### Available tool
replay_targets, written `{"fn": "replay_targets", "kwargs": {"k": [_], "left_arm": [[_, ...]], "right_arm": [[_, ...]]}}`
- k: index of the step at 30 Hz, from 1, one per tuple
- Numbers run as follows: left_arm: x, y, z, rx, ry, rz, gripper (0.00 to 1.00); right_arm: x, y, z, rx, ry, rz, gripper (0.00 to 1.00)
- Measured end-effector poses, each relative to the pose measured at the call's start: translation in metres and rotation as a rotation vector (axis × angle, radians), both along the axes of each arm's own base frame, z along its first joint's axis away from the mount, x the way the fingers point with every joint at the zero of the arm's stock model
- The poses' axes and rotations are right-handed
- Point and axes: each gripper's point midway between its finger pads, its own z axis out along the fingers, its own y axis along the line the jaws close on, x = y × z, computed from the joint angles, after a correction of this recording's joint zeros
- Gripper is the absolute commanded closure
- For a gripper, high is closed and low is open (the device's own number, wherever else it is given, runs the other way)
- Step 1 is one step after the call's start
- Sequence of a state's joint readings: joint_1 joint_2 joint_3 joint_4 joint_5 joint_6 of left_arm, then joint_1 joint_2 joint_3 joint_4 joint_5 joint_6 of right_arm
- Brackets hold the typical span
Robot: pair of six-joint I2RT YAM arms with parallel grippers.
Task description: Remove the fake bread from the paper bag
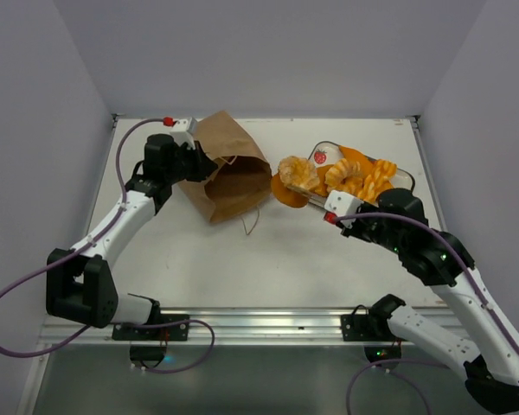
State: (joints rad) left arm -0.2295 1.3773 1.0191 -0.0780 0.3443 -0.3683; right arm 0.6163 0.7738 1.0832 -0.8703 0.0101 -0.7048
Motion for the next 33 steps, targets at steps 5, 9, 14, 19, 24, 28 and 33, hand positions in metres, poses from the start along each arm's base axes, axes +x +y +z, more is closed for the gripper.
{"fn": "replay_targets", "kwargs": {"k": [5,9,14,19,24,28,33], "left_arm": [[-0.001,0.001,0.0,0.019,-0.009,-0.009,0.93],[-0.008,0.004,0.008,0.034,-0.043,-0.018,0.93],[-0.027,0.009,0.011,0.048,-0.079,-0.027,0.93],[-0.045,0.013,0.0,0.055,-0.082,-0.035,0.93],[-0.057,0.014,-0.02,0.067,-0.056,-0.056,0.93],[-0.062,0.016,-0.023,0.075,-0.062,-0.063,0.93],[-0.067,0.017,-0.007,0.075,-0.12,-0.067,0.93]], "right_arm": [[0.009,-0.032,0.002,0.008,-0.018,-0.155,1.0],[0.016,-0.051,0.002,-0.006,-0.024,-0.252,1.0],[0.028,-0.077,-0.001,-0.056,-0.026,-0.381,1.0],[0.037,-0.105,-0.003,-0.119,-0.031,-0.509,1.0],[0.041,-0.132,-0.003,-0.179,-0.036,-0.619,1.0],[0.047,-0.143,-0.005,-0.213,-0.036,-0.67,1.0],[0.05,-0.151,-0.023,-0.259,-0.022,-0.694,1.0]]}}
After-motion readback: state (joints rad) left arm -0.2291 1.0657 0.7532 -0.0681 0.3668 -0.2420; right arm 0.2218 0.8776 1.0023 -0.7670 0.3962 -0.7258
